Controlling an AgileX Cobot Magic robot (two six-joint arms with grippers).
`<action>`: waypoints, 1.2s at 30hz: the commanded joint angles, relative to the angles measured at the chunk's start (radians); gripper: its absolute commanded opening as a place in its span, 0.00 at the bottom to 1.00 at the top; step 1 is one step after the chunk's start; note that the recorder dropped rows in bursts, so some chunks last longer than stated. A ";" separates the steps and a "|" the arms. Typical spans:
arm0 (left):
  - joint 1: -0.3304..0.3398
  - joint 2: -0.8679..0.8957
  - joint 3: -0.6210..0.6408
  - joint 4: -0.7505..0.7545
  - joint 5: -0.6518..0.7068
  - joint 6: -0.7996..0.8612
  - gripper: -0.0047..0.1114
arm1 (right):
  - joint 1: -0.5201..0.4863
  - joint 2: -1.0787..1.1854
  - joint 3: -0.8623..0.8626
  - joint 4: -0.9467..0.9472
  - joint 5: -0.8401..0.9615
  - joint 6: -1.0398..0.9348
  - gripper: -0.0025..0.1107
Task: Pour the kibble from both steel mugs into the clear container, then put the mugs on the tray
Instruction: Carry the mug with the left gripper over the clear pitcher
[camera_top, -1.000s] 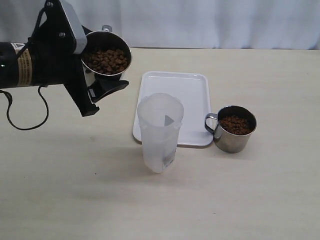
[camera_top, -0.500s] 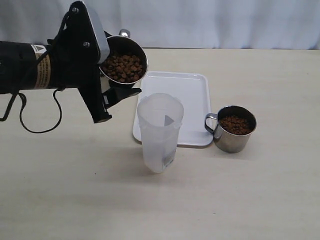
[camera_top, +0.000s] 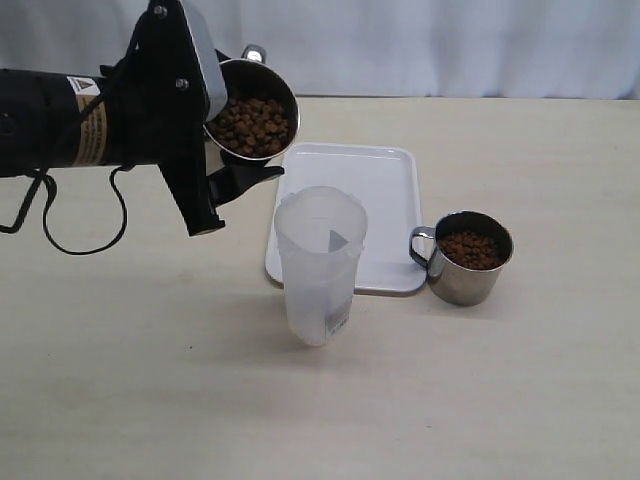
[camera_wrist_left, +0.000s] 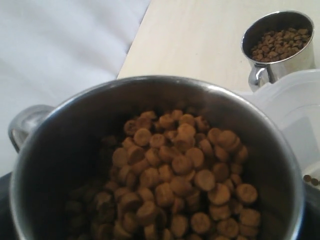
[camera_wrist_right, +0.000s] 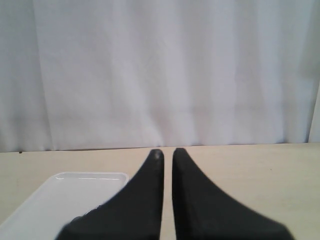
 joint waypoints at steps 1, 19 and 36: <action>-0.007 -0.012 -0.013 -0.002 -0.004 0.015 0.04 | 0.004 -0.004 0.002 0.001 -0.012 -0.005 0.06; -0.008 -0.012 -0.022 0.020 -0.017 0.051 0.04 | 0.004 -0.004 0.002 0.001 -0.012 -0.005 0.06; -0.154 -0.010 -0.053 0.075 0.186 0.096 0.04 | 0.004 -0.004 0.002 0.001 -0.012 -0.005 0.06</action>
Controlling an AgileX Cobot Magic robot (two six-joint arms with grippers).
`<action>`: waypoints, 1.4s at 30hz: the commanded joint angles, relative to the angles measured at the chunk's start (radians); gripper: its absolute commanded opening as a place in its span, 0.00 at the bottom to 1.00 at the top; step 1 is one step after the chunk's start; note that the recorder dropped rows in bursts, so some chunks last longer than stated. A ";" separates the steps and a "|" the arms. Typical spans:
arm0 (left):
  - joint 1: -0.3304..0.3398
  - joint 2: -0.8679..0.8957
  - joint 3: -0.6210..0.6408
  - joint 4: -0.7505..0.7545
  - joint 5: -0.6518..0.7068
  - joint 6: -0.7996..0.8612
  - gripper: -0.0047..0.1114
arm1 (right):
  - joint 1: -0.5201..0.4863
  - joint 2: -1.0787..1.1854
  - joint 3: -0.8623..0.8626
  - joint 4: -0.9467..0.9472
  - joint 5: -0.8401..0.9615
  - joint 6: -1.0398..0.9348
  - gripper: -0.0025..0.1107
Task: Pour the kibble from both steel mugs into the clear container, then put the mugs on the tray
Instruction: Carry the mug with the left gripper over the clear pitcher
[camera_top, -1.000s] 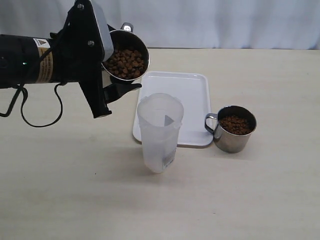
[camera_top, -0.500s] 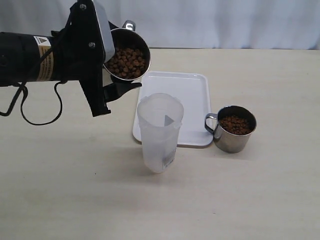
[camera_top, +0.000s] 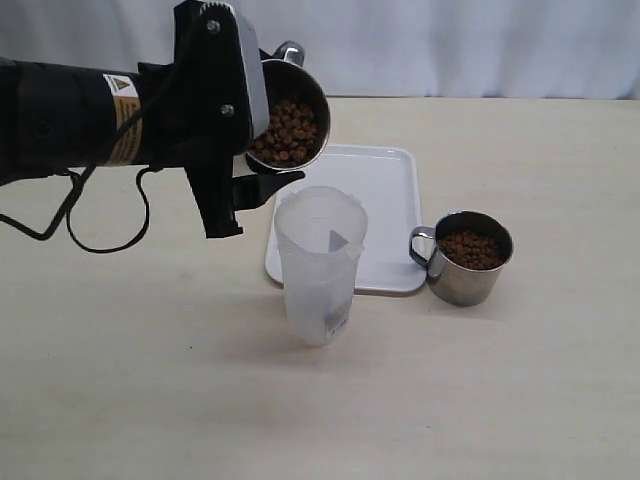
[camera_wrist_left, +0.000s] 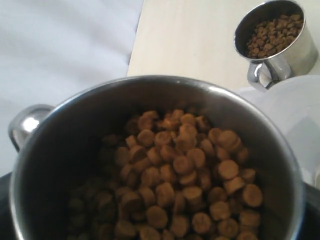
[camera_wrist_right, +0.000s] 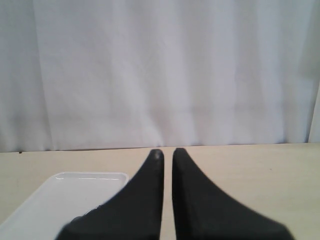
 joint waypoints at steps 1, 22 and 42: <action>-0.037 -0.010 -0.009 0.009 0.073 0.021 0.04 | 0.004 -0.004 0.002 0.001 -0.012 -0.005 0.06; -0.037 -0.006 -0.009 0.017 0.072 0.186 0.04 | 0.004 -0.004 0.002 0.001 -0.012 -0.005 0.06; -0.067 0.028 -0.030 0.034 0.194 0.236 0.04 | 0.004 -0.004 0.002 0.001 -0.012 -0.005 0.06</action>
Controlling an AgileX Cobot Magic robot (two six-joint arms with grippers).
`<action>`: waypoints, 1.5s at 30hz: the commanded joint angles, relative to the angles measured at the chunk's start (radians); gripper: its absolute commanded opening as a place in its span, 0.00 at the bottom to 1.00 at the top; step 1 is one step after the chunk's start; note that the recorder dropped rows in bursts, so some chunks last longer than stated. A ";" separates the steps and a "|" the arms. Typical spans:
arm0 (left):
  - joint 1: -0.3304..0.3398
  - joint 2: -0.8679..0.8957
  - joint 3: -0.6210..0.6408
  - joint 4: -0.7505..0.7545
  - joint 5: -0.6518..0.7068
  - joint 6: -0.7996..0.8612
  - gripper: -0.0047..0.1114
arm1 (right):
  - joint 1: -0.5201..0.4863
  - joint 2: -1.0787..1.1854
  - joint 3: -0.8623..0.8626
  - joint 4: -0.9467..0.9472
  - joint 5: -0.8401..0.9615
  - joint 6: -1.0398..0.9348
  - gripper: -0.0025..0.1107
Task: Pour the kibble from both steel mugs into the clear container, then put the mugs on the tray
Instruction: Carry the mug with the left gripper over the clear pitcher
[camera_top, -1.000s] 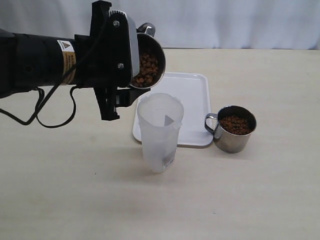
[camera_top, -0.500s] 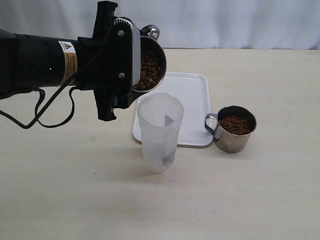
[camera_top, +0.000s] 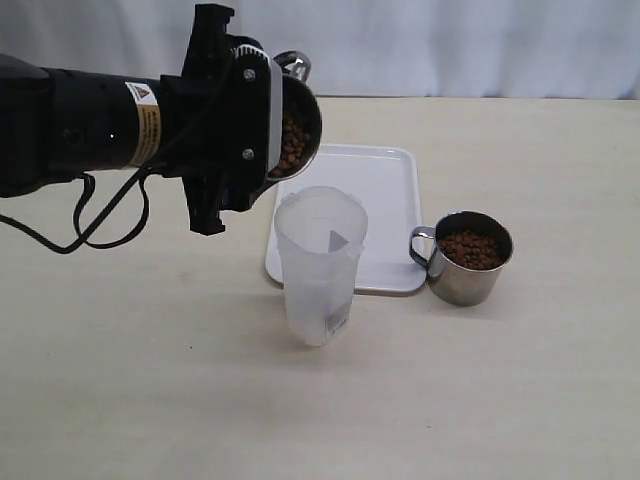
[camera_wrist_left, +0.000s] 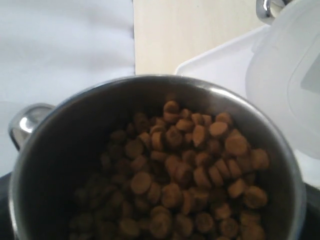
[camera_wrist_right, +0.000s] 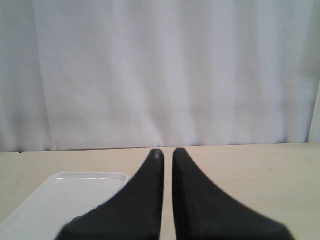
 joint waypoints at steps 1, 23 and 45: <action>-0.035 -0.003 -0.013 -0.003 0.048 0.013 0.04 | 0.004 -0.004 0.002 0.001 -0.012 -0.005 0.06; -0.045 -0.003 -0.022 -0.002 0.065 0.117 0.04 | 0.004 -0.004 0.002 0.001 -0.012 -0.005 0.06; -0.103 -0.003 -0.022 -0.013 0.187 0.135 0.04 | 0.004 -0.004 0.002 0.001 -0.012 -0.005 0.06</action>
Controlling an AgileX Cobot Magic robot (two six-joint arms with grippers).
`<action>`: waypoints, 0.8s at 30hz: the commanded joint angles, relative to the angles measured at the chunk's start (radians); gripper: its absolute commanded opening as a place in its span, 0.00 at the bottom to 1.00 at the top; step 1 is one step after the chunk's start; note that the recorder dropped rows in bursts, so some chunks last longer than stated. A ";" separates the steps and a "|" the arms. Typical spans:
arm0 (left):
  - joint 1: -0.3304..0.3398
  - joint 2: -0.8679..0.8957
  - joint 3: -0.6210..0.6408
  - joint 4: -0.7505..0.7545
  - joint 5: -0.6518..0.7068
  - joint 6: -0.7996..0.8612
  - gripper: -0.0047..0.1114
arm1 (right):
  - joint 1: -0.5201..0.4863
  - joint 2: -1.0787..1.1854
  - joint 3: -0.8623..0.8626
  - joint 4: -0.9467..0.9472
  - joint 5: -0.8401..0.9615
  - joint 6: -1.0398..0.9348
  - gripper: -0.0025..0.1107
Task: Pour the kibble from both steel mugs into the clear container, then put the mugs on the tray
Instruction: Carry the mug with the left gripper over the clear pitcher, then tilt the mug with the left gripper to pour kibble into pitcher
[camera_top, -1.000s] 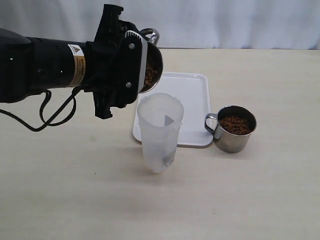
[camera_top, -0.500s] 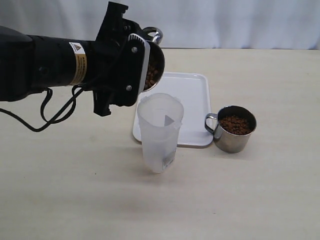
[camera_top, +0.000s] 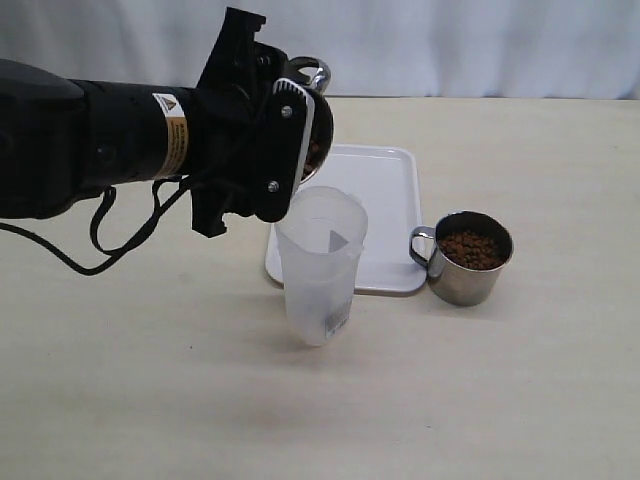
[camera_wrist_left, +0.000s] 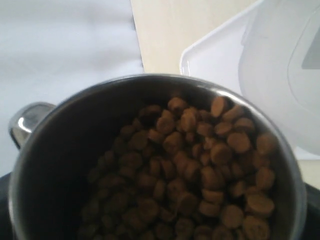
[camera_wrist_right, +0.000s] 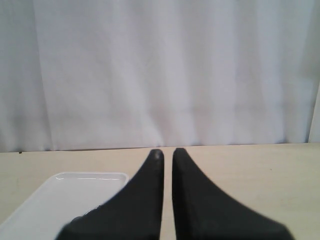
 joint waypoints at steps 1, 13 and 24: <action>-0.003 -0.005 -0.011 -0.004 0.016 -0.005 0.04 | 0.004 -0.004 0.002 0.001 -0.012 -0.005 0.06; -0.045 -0.005 -0.013 0.025 0.095 0.003 0.04 | 0.004 -0.004 0.002 0.001 -0.012 -0.005 0.06; -0.067 -0.005 -0.020 0.051 0.131 0.003 0.04 | 0.004 -0.004 0.002 0.001 -0.012 -0.005 0.06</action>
